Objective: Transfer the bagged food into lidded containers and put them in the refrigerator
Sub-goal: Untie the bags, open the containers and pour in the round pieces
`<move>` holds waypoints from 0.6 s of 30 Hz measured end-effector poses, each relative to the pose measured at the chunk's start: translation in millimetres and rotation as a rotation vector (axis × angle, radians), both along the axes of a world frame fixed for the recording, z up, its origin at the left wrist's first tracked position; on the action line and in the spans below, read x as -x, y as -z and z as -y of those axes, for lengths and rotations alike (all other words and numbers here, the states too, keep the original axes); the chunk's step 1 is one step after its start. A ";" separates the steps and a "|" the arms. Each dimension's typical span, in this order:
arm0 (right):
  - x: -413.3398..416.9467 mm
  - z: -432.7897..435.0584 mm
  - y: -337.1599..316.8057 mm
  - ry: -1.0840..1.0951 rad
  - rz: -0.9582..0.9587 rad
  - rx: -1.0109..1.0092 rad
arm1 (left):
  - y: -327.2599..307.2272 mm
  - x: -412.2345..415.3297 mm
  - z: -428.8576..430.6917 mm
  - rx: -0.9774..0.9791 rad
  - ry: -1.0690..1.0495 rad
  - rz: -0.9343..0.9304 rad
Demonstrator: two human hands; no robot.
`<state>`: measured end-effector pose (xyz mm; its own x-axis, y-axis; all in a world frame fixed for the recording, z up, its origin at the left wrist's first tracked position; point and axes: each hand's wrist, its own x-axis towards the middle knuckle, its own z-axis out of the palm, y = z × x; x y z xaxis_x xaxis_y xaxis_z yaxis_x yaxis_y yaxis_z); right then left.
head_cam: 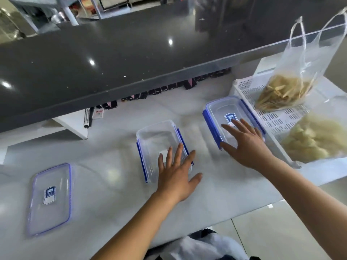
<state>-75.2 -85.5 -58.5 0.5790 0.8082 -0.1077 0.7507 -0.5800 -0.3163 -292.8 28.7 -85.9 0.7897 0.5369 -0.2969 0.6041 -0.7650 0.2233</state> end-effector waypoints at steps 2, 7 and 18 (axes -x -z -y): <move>-16.2 -8.4 1.9 -0.042 0.006 0.077 | 5.5 -6.2 2.2 -0.022 -0.037 0.006; -31.0 -27.1 24.6 -0.107 0.071 0.225 | 12.6 8.6 3.5 -0.090 -0.117 -0.010; 43.8 -13.3 39.1 -0.127 0.131 0.205 | 12.2 79.7 -36.7 -0.108 -0.203 -0.070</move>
<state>-119.0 -72.1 -97.6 0.4944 0.8441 -0.2078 0.8481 -0.5208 -0.0976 -372.6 65.4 -98.2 0.6416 0.7143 -0.2794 0.7592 -0.6432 0.0990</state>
